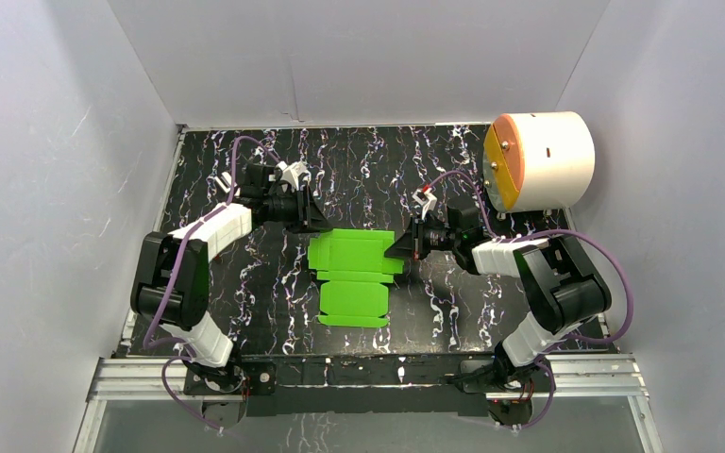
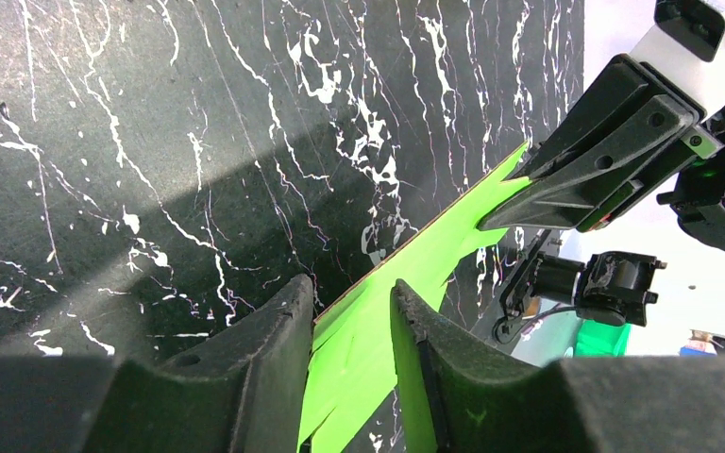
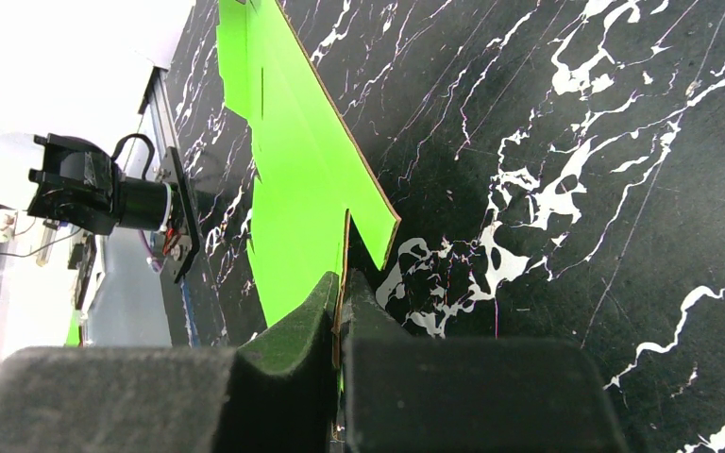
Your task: Fold the paper box
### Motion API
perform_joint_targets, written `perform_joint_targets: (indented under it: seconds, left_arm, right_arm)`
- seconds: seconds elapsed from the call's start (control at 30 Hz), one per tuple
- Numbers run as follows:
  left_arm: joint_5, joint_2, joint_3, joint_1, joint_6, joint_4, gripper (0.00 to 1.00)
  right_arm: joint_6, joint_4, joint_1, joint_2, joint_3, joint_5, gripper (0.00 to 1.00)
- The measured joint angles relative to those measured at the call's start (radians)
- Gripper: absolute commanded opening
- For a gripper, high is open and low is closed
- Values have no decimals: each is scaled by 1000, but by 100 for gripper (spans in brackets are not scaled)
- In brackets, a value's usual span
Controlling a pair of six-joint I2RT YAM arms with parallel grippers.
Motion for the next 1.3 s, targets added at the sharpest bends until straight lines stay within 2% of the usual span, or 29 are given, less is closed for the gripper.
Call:
perform_joint_targets:
  seconds: [0.3,0.7,1.3]
  left_arm:
    - [9,0,-3,2,10,-4,14]
    - [-9,0,-3,-8,6,-6,9]
    - [-343,-1,125,-174,-24,-189,10]
  right_arm:
    - [2,0,0,0,0,3,8]
    - [-16,-17,0,2,0,35,8]
    - [-82,-203,60,0,68,311,9]
